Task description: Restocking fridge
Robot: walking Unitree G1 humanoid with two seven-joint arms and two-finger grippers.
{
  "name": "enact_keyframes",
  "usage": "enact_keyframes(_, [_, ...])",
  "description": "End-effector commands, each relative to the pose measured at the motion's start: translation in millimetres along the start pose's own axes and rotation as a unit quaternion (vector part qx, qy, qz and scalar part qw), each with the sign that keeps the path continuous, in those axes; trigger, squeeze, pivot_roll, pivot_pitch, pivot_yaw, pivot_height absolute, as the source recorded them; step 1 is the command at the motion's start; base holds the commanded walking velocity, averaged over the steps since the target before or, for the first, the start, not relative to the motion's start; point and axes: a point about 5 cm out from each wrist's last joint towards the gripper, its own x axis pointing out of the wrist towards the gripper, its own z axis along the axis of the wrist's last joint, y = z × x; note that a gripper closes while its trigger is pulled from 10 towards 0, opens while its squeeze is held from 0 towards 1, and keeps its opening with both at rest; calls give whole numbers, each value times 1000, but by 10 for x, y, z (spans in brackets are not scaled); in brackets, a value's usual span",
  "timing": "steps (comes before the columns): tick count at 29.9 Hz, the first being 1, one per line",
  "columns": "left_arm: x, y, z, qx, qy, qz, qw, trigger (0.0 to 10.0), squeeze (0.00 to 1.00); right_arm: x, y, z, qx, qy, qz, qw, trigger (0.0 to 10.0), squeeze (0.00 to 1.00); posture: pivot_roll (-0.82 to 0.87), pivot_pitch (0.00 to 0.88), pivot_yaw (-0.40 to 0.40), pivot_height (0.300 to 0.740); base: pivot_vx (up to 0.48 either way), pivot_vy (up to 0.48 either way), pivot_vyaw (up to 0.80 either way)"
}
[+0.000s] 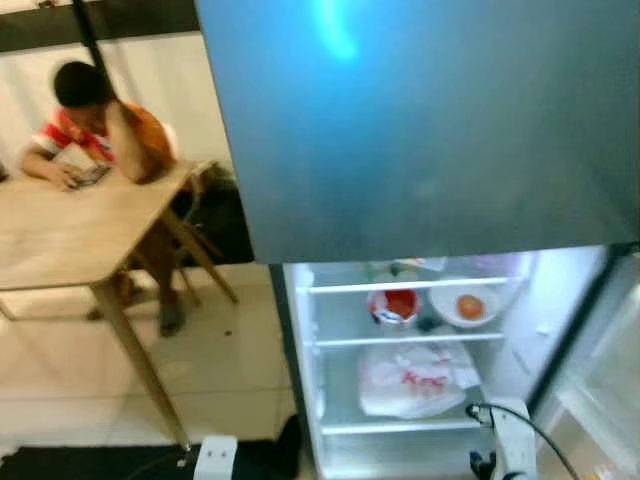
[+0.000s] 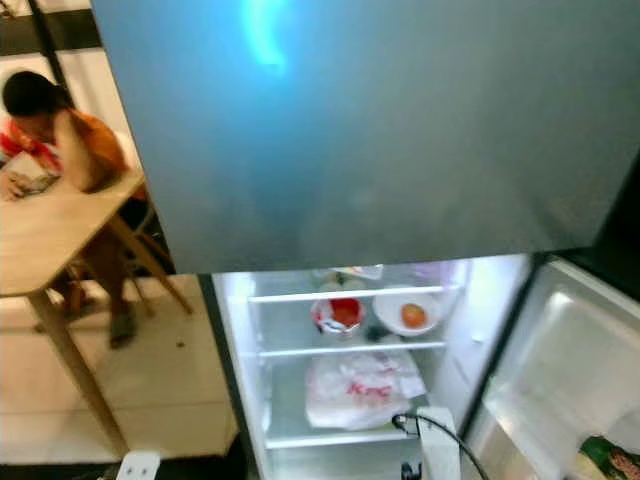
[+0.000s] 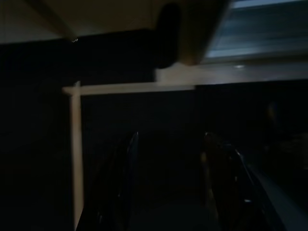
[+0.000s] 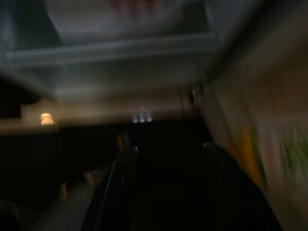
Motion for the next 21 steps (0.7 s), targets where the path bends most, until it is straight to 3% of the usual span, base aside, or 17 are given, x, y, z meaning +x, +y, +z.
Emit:
enact_keyframes(1, [-1, 51, 33, 4, -6, 5, 1000, 10000, 0, -2, 8, -35, -3, 3, 3, 1000, 10000, 0, -10, 18, 18, 740, -319, 0, 0])
enact_keyframes(12, [-3, 34, 13, 10, -2, 2, 1000, 10000, 0, 0, 7, -11, -6, 3, 3, 1000, 10000, 0, -14, 19, 18, 740, -312, 0, 0])
enact_keyframes(21, [1, 15, -2, 25, 12, -9, 1000, 10000, 0, 1, 8, -8, -6, 5, 4, 1000, 10000, 0, -15, 21, 17, 740, 0, 0, 0])
